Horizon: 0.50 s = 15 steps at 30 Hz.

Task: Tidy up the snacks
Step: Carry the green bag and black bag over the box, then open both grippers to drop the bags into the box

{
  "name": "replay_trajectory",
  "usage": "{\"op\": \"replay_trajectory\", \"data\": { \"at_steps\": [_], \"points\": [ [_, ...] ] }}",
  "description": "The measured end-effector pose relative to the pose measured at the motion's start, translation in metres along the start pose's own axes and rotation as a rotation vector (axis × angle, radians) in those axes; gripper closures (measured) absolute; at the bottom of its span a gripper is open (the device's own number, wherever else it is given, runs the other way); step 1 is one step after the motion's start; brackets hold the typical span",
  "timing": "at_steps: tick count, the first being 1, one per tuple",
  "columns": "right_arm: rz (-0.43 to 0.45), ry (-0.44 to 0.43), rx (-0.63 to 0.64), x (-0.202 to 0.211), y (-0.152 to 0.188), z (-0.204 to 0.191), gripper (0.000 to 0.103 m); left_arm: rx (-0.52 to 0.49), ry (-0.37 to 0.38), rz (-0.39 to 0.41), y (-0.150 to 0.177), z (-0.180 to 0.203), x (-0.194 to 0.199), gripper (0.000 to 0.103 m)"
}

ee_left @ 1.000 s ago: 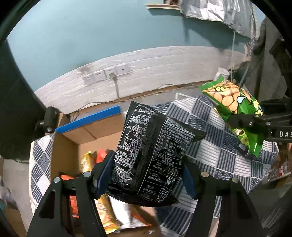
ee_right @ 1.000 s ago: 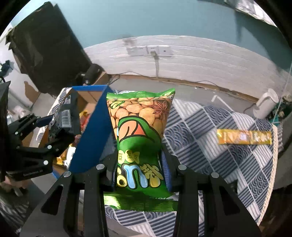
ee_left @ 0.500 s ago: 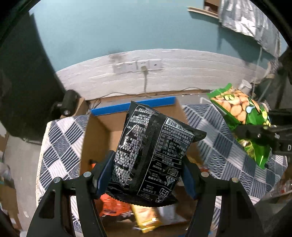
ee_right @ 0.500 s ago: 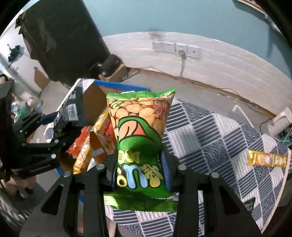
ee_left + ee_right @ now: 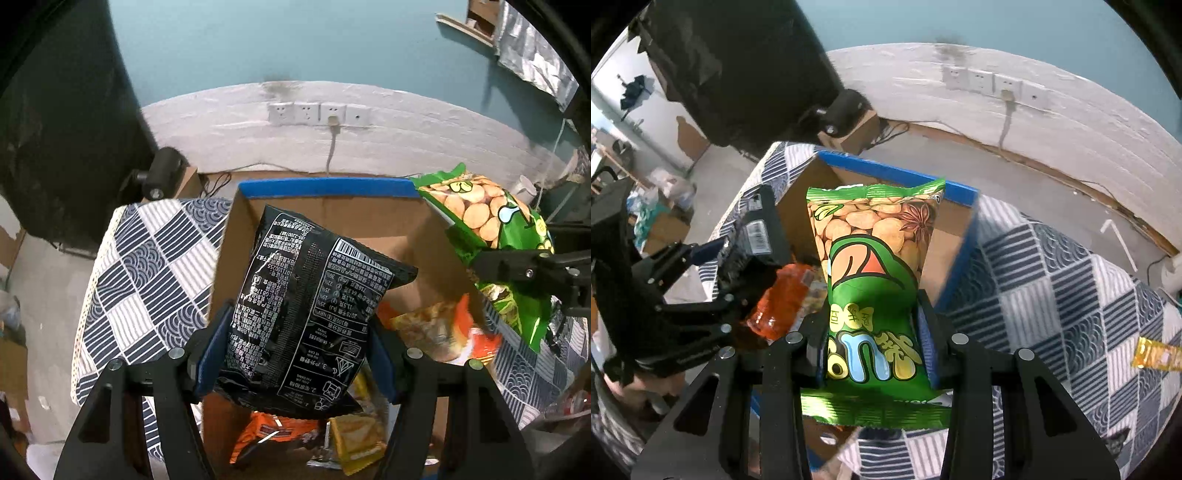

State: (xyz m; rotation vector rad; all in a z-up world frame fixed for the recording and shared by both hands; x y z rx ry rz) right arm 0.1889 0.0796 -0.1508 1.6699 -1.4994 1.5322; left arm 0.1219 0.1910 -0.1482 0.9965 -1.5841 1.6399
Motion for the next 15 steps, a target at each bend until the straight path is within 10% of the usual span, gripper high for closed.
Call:
{"op": "replay_trajectory", "data": {
  "at_steps": [15],
  "points": [
    [0.022, 0.026, -0.012, 0.001, -0.013, -0.006, 0.046, 0.002, -0.012, -0.001, -0.001, -0.007, 0.001, 0.029]
  ]
}}
Point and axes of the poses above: each gripper's, at about its wrist camera, not at the fingertips, and x roughly against the way its jaws point, z to its right, y to its underside, the point moved 9 cm from there along -x, roughly the way its jaws point, and after that the axes turned 2 degrees about x, right-handed, at the moved point
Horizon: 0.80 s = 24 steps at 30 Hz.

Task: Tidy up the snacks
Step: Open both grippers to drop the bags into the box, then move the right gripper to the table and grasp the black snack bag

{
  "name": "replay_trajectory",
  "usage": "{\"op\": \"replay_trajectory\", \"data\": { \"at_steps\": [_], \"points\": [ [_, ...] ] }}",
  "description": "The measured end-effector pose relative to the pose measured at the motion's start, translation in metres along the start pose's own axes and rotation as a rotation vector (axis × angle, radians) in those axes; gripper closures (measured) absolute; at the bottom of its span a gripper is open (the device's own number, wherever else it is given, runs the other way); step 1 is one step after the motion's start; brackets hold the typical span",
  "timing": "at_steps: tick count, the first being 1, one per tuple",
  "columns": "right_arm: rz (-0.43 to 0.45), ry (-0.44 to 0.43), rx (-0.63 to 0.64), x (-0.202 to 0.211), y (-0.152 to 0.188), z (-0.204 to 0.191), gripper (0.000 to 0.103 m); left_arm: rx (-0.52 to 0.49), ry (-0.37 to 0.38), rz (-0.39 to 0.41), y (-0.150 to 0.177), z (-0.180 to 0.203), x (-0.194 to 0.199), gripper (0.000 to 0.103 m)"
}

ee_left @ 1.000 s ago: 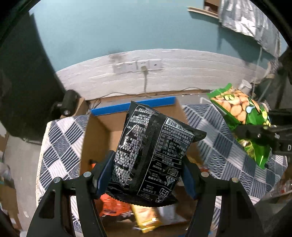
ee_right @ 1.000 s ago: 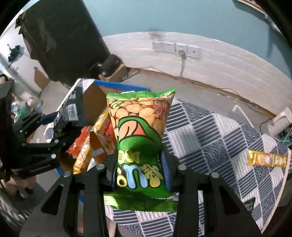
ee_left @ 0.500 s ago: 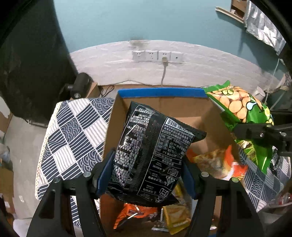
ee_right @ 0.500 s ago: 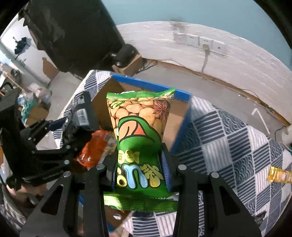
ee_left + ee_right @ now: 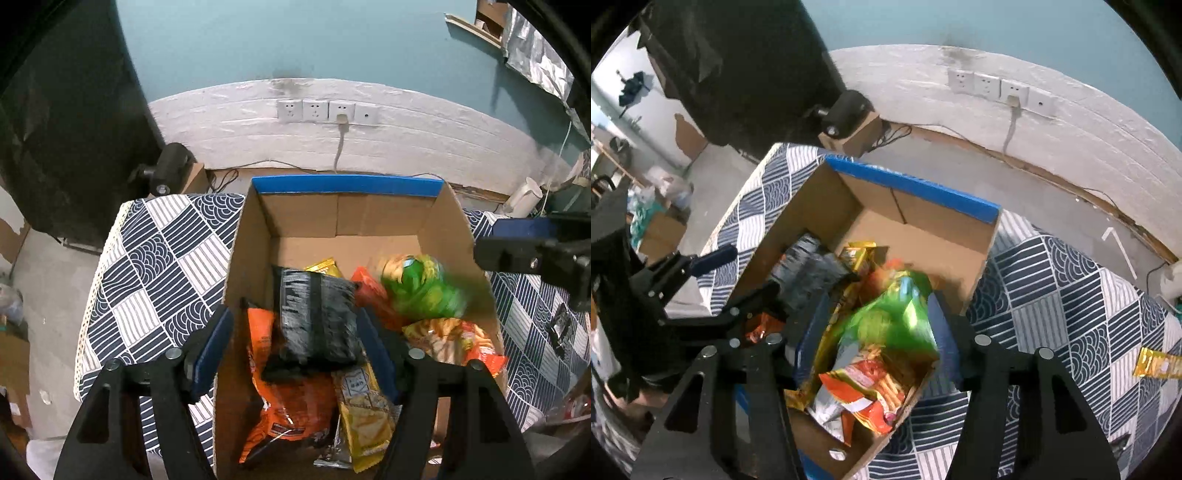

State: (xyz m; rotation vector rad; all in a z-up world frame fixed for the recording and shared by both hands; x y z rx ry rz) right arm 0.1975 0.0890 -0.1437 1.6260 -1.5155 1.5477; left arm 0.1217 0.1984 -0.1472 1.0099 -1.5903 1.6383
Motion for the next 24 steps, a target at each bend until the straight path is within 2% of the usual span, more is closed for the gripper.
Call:
{"op": "replay_trajectory", "data": {
  "at_steps": [3, 6, 11, 16, 24],
  "points": [
    [0.014, 0.013, -0.008, 0.009, 0.001, 0.005, 0.045, -0.020, -0.003, 0.015, -0.002, 0.005, 0.004, 0.027],
    [0.026, 0.035, -0.027, 0.017, 0.005, 0.012, 0.037, -0.039, 0.005, 0.021, -0.003, 0.012, 0.008, 0.027],
    [0.024, 0.073, -0.061, 0.026, 0.019, 0.032, 0.036, -0.060, 0.027, 0.040, -0.004, 0.026, 0.019, 0.027],
    [0.030, 0.136, -0.104, 0.041, 0.038, 0.059, 0.027, -0.081, 0.050, 0.051, -0.004, 0.044, 0.026, 0.026],
    [0.017, 0.218, -0.216, 0.068, 0.089, 0.110, 0.027, -0.164, 0.088, 0.052, 0.004, 0.095, 0.035, 0.026]
  ]
}}
Point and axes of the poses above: each gripper's, at about its wrist camera, not at the fingertips, and x roughly against the way its jaws point, z to its right, y to its underside, the point moved 9 cm from there along -x, roughly the way its jaws point, and after that the axes turned 2 degrees about x, right-handed, at the moved point
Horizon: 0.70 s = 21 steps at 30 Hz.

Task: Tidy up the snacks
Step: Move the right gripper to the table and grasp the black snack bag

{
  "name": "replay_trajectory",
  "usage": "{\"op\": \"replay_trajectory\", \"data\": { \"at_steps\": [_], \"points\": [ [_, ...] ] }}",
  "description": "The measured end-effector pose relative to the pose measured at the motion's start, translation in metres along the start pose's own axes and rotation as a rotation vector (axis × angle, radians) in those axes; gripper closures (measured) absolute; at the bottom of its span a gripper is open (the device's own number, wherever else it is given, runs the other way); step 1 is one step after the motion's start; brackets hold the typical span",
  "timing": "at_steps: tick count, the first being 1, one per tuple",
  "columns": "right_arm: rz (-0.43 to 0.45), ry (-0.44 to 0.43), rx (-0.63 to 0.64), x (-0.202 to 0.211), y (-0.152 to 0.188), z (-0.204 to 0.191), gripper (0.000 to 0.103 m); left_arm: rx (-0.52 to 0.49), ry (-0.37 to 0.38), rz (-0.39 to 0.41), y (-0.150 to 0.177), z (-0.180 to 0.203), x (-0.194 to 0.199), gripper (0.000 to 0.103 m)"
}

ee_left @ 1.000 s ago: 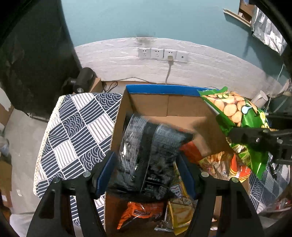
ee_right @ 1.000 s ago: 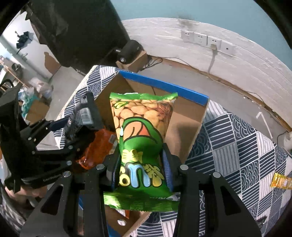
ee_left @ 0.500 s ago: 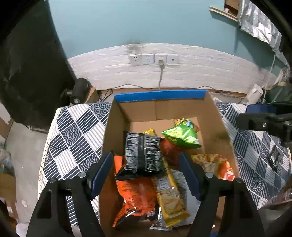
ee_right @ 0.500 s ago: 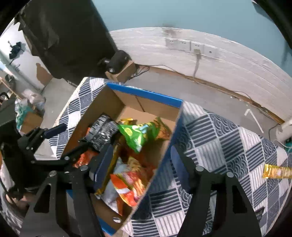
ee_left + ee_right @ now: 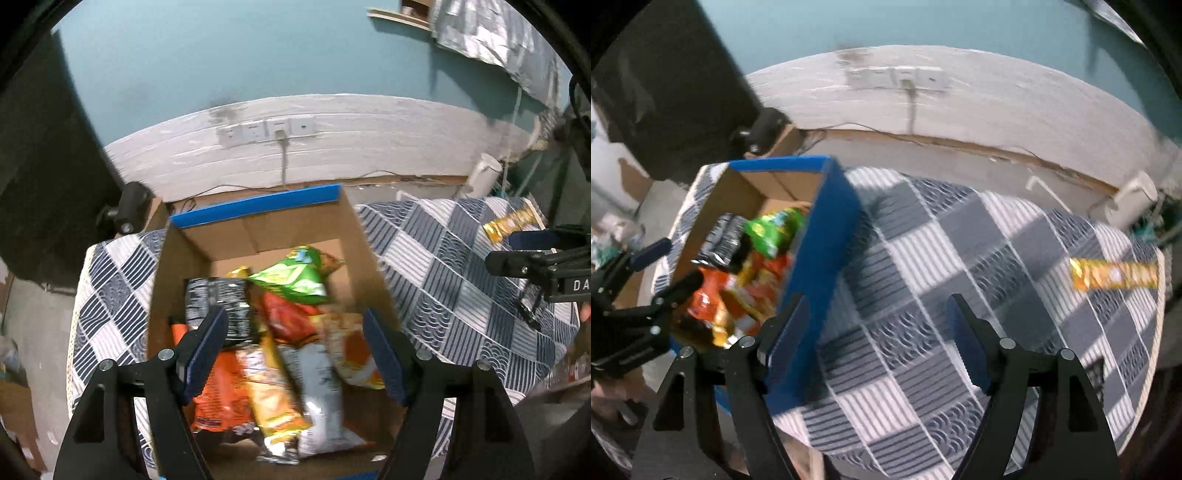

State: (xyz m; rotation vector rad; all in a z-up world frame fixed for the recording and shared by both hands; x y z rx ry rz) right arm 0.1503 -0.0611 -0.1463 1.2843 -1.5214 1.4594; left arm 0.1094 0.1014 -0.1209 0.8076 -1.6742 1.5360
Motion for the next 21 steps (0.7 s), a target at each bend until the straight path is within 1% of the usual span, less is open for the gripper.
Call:
{"op": "replay_trajectory", "data": {
  "at_steps": [4, 7, 9, 13, 17, 21],
  "points": [
    [-0.001, 0.025, -0.052, 0.009, 0.020, 0.028, 0.027, -0.049, 0.022, -0.003, 0.001, 0.031, 0.003, 0.026],
    [0.004, 0.053, -0.085, 0.016, 0.034, 0.048, 0.026, -0.095, 0.031, -0.001, 0.003, 0.057, 0.004, 0.023],
    [0.004, 0.075, -0.106, 0.021, 0.045, 0.063, 0.026, -0.120, 0.036, -0.004, 0.005, 0.070, 0.004, 0.023],
    [0.009, 0.081, -0.178, 0.031, 0.068, 0.095, 0.026, -0.185, 0.046, -0.015, 0.011, 0.102, 0.003, 0.023],
    [0.009, 0.093, -0.270, 0.035, 0.095, 0.133, 0.026, -0.228, 0.054, -0.023, 0.015, 0.124, 0.001, 0.023],
    [0.002, 0.139, -0.321, 0.035, 0.116, 0.165, 0.026, -0.248, 0.076, -0.048, 0.022, 0.145, -0.006, 0.023]
  ]
}}
Point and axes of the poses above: each gripper's, at about its wrist camera, not at the fingertips, and x roughly against the way its jaws point, z to its right, y to its underside, the point moved 9 cm from there along -x, roughly the way its jaws point, and after that the axes turned 2 degrees about x, right-handed, at the moved point
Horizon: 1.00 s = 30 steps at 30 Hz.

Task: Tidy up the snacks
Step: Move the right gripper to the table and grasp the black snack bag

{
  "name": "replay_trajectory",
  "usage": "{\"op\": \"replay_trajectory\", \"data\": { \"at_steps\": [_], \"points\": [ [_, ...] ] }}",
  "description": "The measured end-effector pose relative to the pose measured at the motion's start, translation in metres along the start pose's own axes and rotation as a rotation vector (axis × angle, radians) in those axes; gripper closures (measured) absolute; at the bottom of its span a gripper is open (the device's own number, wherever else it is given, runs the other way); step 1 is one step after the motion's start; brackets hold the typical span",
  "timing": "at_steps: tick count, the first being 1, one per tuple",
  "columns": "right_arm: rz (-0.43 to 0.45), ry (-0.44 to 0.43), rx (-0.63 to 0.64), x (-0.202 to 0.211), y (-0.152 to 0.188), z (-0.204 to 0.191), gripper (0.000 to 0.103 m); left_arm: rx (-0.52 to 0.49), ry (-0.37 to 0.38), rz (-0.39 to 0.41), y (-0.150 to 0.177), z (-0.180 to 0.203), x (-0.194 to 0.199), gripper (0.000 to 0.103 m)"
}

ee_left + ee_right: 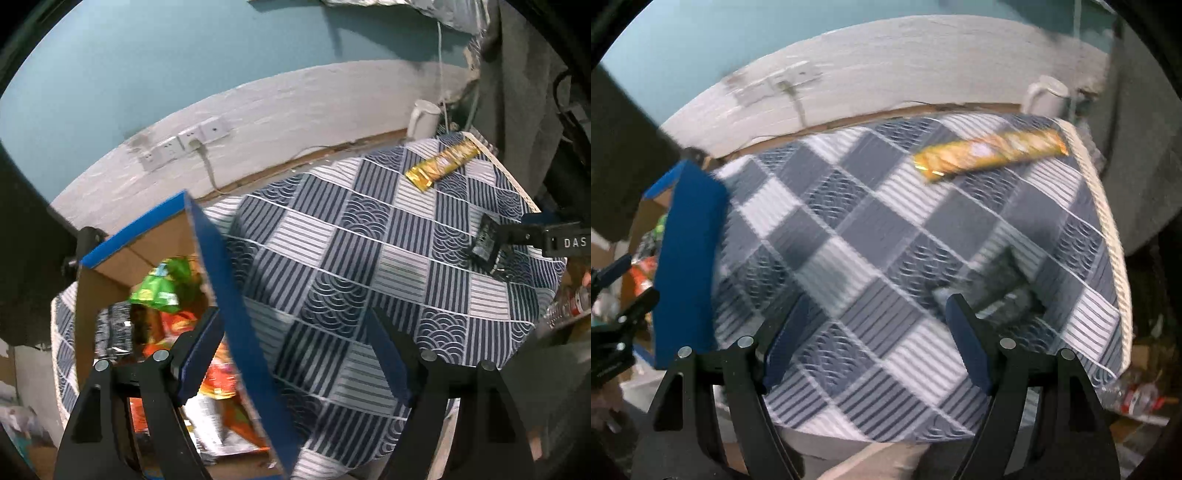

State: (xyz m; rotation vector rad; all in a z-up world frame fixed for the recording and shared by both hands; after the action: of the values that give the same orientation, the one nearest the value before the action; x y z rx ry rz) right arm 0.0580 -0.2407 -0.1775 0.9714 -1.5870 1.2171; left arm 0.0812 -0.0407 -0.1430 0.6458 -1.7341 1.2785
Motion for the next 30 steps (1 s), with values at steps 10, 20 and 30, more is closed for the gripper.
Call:
{"op": "replay_trajectory", "data": {
  "at_steps": [10, 20, 30],
  "points": [
    [-0.040, 0.012, -0.130, -0.020, 0.025, 0.063, 0.026, -0.068, 0.020, -0.061, 0.002, 0.042, -0.032, 0.023],
    [-0.090, -0.044, -0.250, -0.054, 0.037, 0.088, 0.026, -0.073, 0.045, -0.118, 0.001, 0.062, -0.069, 0.023],
    [-0.112, -0.039, -0.303, -0.089, 0.016, 0.095, 0.026, -0.058, 0.052, -0.158, 0.005, 0.059, -0.089, 0.023]
  ]
}}
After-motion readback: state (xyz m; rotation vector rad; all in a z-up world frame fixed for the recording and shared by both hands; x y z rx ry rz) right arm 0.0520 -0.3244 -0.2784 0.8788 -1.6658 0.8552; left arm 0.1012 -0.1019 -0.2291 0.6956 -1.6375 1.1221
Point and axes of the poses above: each gripper's, at about its wrist camera, not at the fingertips, and x roughly against the way its jaws point, z to its right, y to its underside, the point moved 9 cm from there along -x, roughly the way its jaws point, and after that the axes turned 2 degrees about x, right-handed, at the moved point
